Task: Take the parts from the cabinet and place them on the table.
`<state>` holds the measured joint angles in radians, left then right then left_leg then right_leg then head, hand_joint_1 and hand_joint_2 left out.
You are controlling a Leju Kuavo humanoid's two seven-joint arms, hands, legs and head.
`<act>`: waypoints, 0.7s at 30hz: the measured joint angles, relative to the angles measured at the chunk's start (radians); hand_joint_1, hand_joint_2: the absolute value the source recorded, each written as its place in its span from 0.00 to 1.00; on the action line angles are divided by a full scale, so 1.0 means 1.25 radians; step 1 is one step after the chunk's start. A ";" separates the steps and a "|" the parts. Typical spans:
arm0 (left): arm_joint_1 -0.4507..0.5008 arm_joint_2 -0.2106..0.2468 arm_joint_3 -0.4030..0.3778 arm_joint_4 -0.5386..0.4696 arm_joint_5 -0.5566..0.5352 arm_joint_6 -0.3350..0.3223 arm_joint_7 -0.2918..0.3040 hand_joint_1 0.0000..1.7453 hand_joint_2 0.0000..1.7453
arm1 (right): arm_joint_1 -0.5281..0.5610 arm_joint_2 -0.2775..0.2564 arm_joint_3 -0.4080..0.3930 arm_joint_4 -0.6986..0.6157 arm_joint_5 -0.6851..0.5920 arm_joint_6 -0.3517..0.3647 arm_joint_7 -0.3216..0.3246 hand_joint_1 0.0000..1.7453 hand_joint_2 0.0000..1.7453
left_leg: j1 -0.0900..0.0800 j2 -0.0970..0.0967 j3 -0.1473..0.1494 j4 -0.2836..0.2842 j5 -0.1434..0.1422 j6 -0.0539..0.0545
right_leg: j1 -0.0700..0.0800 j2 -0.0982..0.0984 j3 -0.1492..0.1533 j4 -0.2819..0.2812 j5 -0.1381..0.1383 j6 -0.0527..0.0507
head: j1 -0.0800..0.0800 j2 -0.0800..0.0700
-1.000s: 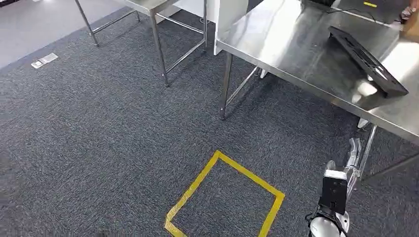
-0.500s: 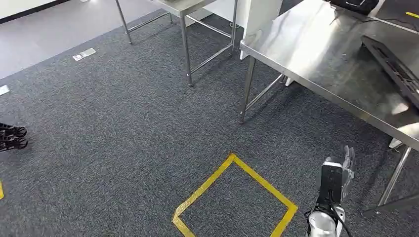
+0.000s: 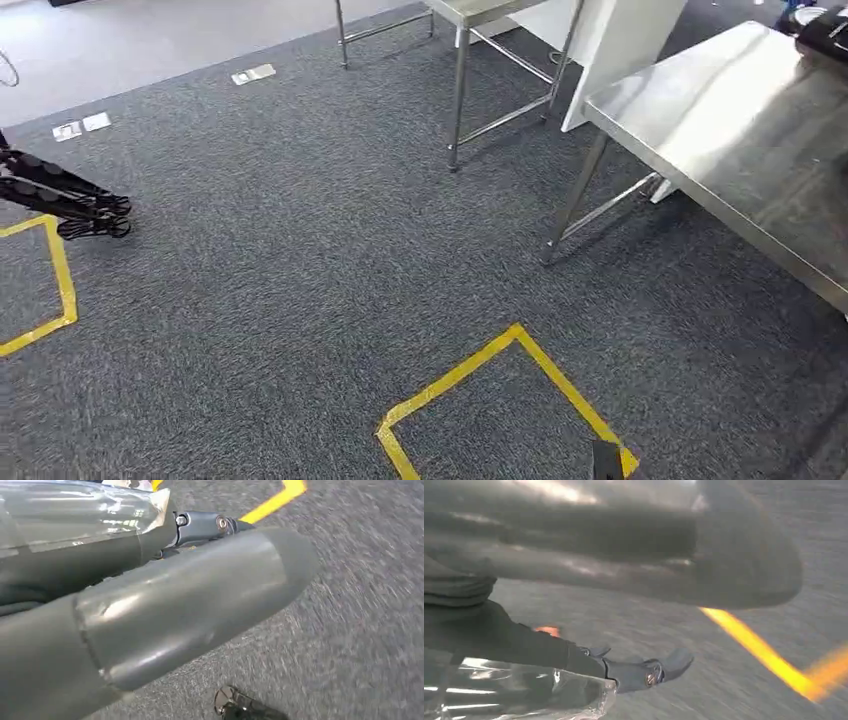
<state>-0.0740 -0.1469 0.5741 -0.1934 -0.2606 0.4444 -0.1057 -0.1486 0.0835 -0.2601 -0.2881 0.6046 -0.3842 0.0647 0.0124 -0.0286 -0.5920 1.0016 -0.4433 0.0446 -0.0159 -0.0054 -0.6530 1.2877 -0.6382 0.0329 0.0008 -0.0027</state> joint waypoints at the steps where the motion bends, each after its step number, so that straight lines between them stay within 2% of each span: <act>1: 0.002 0.000 0.003 0.000 0.000 0.002 0.002 0.00 0.00 | 0.008 0.001 -0.003 0.012 0.002 0.007 0.019 0.00 0.00 | 0.000 -0.011 0.000 0.000 0.000 0.000 | 0.000 0.002 -0.011 0.020 0.001 0.006 | 0.001 0.000; 2: 0.004 0.000 0.006 0.000 0.000 0.004 0.002 0.00 0.00 | 0.014 0.002 -0.004 0.021 0.009 0.008 0.034 0.00 0.00 | 0.000 -0.022 0.000 0.001 0.000 -0.001 | -0.001 0.002 0.000 -0.006 0.017 0.014 | 0.000 0.000; 3: 0.004 -0.001 0.007 0.000 0.002 0.005 0.002 0.00 0.00 | 0.018 0.003 -0.004 0.027 0.015 0.008 0.044 0.00 0.00 | 0.000 -0.030 0.001 0.001 0.001 -0.001 | -0.001 0.003 0.022 -0.053 0.040 0.021 | 0.001 0.000; 4: 0.004 -0.003 0.007 0.000 0.002 0.007 -0.001 0.00 0.00 | 0.021 0.005 -0.004 0.034 0.018 0.008 0.057 0.00 0.00 | 0.000 -0.042 0.001 0.002 0.002 -0.003 | -0.005 0.012 0.061 -0.134 0.074 0.029 | 0.000 0.000; 5: 0.003 -0.005 0.009 0.000 0.003 0.009 -0.003 0.00 0.00 | 0.024 0.006 -0.004 0.041 0.019 0.008 0.064 0.00 0.00 | 0.001 -0.052 0.001 0.003 0.003 -0.006 | -0.012 0.043 0.096 -0.206 0.098 0.033 | 0.001 0.000; 6: 0.002 -0.006 0.012 0.000 0.004 0.010 -0.005 0.00 0.00 | 0.027 0.008 -0.004 0.049 0.019 0.007 0.069 0.00 0.00 | -0.005 -0.059 -0.002 0.008 0.001 -0.013 | -0.009 0.066 0.101 -0.232 0.101 0.026 | 0.001 0.000; 7: 0.003 -0.007 0.015 0.000 0.006 0.011 -0.006 0.00 0.00 | 0.029 0.009 -0.005 0.054 0.020 0.007 0.072 0.00 0.00 | -0.005 -0.066 -0.003 0.006 0.002 -0.018 | -0.008 0.054 0.101 -0.231 0.102 0.017 | -0.001 0.000; 9: 0.005 -0.008 0.019 0.000 0.006 0.011 -0.007 0.00 0.00 | 0.033 0.013 -0.005 0.058 0.019 0.007 0.073 0.00 0.00 | 0.000 -0.077 -0.005 0.003 0.007 -0.029 | -0.001 0.043 0.108 -0.228 0.105 0.005 | 0.000 0.000; 10: 0.007 -0.008 0.020 0.000 0.006 0.012 -0.007 0.00 0.00 | 0.033 0.016 -0.005 0.059 0.020 0.006 0.074 0.00 0.00 | 0.000 -0.082 -0.010 0.003 0.010 -0.034 | -0.004 0.034 0.108 -0.232 0.111 -0.003 | -0.001 0.000; 11: 0.007 -0.008 0.020 0.000 0.005 0.012 -0.008 0.00 0.00 | 0.032 0.016 -0.005 0.060 0.019 0.006 0.075 0.00 0.00 | 0.001 -0.041 -0.014 0.016 -0.002 -0.034 | -0.012 0.025 0.108 -0.235 0.115 -0.009 | -0.002 0.000; 12: 0.006 -0.009 0.020 0.000 0.003 0.012 -0.008 0.00 0.00 | 0.033 0.016 -0.005 0.060 0.019 0.005 0.081 0.00 0.00 | -0.002 -0.005 -0.028 0.048 -0.029 -0.036 | -0.009 0.018 0.107 -0.235 0.116 -0.017 | -0.005 0.000; 13: 0.003 -0.009 0.020 0.000 0.001 0.013 -0.008 0.00 0.00 | 0.037 0.016 -0.006 0.062 0.018 0.003 0.084 0.00 0.00 | 0.000 0.010 -0.054 0.106 -0.066 -0.039 | -0.005 0.006 0.107 -0.235 0.114 -0.026 | -0.007 0.000; 14: 0.002 -0.010 0.020 0.000 -0.001 0.015 -0.008 0.00 0.00 | 0.042 0.017 -0.007 0.064 0.020 -0.003 0.087 0.00 0.00 | 0.001 0.014 -0.087 0.179 -0.101 -0.041 | -0.002 -0.008 0.107 -0.235 0.114 -0.027 | -0.006 0.000; 15: 0.003 -0.011 0.020 0.000 -0.001 0.018 -0.008 0.00 0.00 | 0.047 0.019 -0.008 0.066 0.023 -0.010 0.087 0.00 0.00 | 0.002 0.016 -0.112 0.236 -0.123 -0.044 | 0.000 -0.021 0.105 -0.235 0.113 -0.028 | -0.006 0.000; 16: 0.004 -0.012 0.020 0.000 -0.001 0.024 -0.009 0.00 0.00 | 0.051 0.020 -0.008 0.067 0.031 -0.017 0.088 0.00 0.00 | 0.003 0.017 -0.121 0.260 -0.126 -0.045 | 0.001 -0.031 0.105 -0.234 0.113 -0.028 | -0.006 0.000; 17: 0.006 -0.013 0.021 0.000 0.000 0.030 -0.009 0.00 0.00 | 0.053 0.024 -0.007 0.068 0.047 -0.029 0.097 0.00 0.00 | 0.006 0.019 -0.113 0.248 -0.112 -0.046 | 0.002 -0.040 0.105 -0.234 0.113 -0.028 | -0.006 0.000; 18: 0.006 -0.014 0.022 0.000 -0.001 0.035 -0.008 0.00 0.00 | 0.053 0.027 -0.004 0.069 0.066 -0.041 0.113 0.00 0.00 | 0.008 0.024 -0.083 0.197 -0.084 -0.047 | 0.002 -0.050 0.105 -0.234 0.113 -0.027 | -0.007 0.000; 19: 0.006 -0.014 0.022 0.000 -0.001 0.040 -0.007 0.00 0.00 | 0.053 0.031 0.004 0.070 0.084 -0.051 0.123 0.00 0.00 | 0.010 0.036 -0.044 0.129 -0.054 -0.048 | 0.001 -0.058 0.106 -0.234 0.113 -0.027 | -0.006 0.000; 20: 0.004 -0.015 0.021 0.000 -0.002 0.042 -0.006 0.00 0.00 | 0.053 0.034 0.009 0.070 0.093 -0.058 0.130 0.00 0.00 | 0.012 0.061 -0.003 0.062 -0.032 -0.049 | 0.002 -0.065 0.108 -0.233 0.111 -0.025 | -0.007 0.000; 21: 0.000 -0.021 0.021 0.000 -0.004 0.049 -0.004 0.00 0.00 | 0.054 0.035 0.014 0.071 0.108 -0.072 0.140 0.00 0.00 | 0.008 0.099 0.020 0.019 -0.033 -0.050 | 0.009 -0.070 0.106 -0.231 0.107 -0.019 | -0.009 0.000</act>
<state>-0.0737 -0.1728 0.6008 -0.1934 -0.2655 0.5054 -0.1110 -0.0816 0.1274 -0.2427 -0.1995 0.7392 -0.4744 0.2403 0.0222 0.0950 -0.5668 1.0255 -0.4842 -0.0180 -0.0045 -0.0931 -0.5207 0.9989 -0.5041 0.0088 -0.0099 -0.0027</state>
